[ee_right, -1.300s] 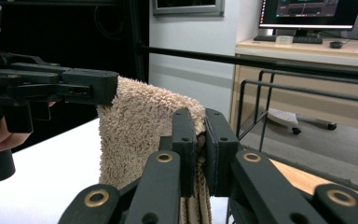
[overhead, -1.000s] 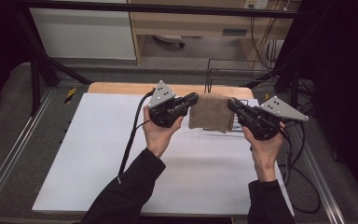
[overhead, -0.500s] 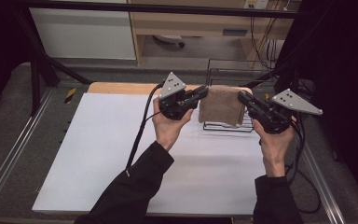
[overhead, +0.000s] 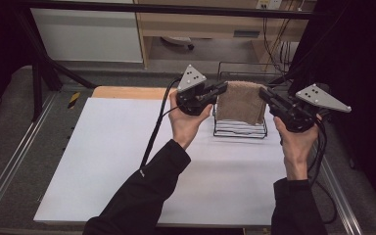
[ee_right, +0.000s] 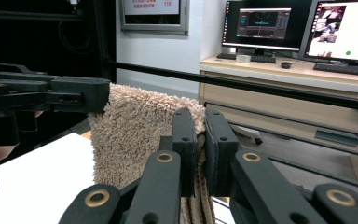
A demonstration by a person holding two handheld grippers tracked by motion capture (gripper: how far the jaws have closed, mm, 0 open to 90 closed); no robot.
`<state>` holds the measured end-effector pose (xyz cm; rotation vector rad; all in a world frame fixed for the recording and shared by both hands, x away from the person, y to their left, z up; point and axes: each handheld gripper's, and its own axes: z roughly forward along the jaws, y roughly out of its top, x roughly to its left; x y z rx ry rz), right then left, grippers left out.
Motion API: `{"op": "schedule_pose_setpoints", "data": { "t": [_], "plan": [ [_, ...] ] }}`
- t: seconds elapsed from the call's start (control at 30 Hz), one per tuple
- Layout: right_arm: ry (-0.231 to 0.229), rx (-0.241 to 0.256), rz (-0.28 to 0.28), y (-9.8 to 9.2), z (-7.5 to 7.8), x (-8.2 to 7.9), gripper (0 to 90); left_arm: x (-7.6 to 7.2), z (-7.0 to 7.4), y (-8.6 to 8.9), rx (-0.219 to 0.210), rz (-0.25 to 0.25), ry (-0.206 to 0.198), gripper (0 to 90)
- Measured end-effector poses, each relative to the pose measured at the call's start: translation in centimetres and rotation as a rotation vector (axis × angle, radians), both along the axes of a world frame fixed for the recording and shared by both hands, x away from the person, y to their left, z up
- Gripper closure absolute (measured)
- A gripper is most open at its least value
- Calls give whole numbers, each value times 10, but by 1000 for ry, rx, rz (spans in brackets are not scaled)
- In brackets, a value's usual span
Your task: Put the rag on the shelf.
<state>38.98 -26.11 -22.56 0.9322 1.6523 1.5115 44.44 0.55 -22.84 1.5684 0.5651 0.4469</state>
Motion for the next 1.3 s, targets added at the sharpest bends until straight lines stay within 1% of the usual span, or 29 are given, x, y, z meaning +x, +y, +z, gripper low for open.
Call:
{"op": "schedule_pose_setpoints", "data": {
  "t": [0.23, 0.37, 0.4, 0.47, 0.6, 0.7, 0.87, 0.9, 1.03, 1.2, 1.3],
  "plan": [
    [1, 10, -18, -6, 7, 5, 845, 8, 8, -9, -4, 2, -1, 851],
    [-7, 14, -26, -9, 12, 7, 845, 11, 14, -13, -1, 4, -14, 851],
    [-9, 15, -29, -10, 13, 8, 845, 12, 15, -15, -7, 3, -17, 851],
    [-12, 17, -32, -12, 17, 9, 845, 14, 18, -17, -5, 4, -24, 851],
    [-20, 11, -45, -15, 24, 13, 845, 19, 23, -21, -21, 2, -19, 850],
    [-26, 8, -51, -17, 28, 16, 845, 22, 27, -24, -9, 5, -30, 851],
    [-36, 14, -62, -22, 33, 22, 845, 26, 34, -29, -9, 9, -40, 851],
    [-36, 17, -64, -22, 34, 24, 845, 28, 36, -30, -5, 10, -41, 850],
    [-46, 10, -65, -23, 37, 30, 845, 33, 38, -31, -17, 13, -34, 851],
    [-53, 9, -65, -23, 42, 37, 845, 36, 40, -31, -17, 25, -46, 851],
    [-59, 16, -63, -23, 44, 41, 845, 39, 43, -31, -21, 31, -52, 851]
  ]
}}
